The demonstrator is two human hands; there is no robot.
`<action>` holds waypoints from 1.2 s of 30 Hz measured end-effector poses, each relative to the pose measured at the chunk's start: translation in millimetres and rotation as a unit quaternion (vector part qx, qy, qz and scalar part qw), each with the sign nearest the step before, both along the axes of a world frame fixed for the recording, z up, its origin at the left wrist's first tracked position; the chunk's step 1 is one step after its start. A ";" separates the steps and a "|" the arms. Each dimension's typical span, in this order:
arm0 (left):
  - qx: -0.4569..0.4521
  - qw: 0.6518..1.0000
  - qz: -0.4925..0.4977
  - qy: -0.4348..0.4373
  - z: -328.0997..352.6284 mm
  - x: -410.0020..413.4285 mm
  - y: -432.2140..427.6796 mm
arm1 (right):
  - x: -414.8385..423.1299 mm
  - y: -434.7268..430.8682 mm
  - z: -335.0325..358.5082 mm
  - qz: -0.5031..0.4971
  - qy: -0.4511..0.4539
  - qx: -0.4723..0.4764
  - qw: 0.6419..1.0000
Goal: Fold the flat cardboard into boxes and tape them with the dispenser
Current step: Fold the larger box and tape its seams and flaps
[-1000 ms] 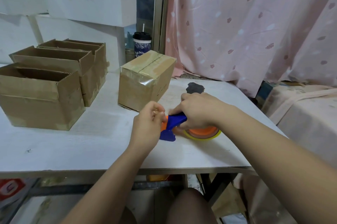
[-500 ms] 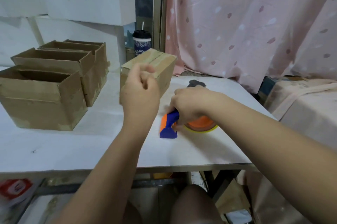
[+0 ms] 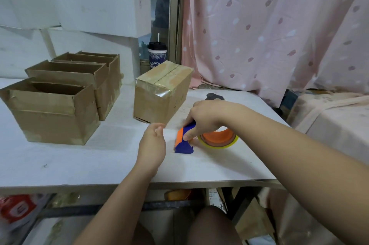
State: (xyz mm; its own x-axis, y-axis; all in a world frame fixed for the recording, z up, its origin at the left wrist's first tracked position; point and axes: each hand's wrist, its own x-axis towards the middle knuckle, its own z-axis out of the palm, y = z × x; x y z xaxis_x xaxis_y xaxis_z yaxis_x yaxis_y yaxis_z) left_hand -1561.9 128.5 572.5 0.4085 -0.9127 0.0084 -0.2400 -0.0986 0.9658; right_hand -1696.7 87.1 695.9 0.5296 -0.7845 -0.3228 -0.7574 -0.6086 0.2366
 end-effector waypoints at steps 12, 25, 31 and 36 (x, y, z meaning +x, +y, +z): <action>-0.011 0.905 -0.041 -0.423 -13.8 -38.1 10.2 | -10.9 -22.4 -3.7 -0.021 -0.062 0.061 0.996; -0.119 0.844 -0.054 -0.520 -5.3 -14.5 -11.8 | -29.6 -37.3 6.6 -0.147 -0.166 0.178 0.959; -0.176 0.832 -0.141 -0.507 17.8 -1.1 -11.5 | -33.8 -43.8 26.8 -0.194 -0.185 0.203 0.942; -0.180 0.792 -0.258 -0.524 58.0 10.9 -2.5 | -52.8 -45.6 26.9 -0.251 -0.240 0.384 0.855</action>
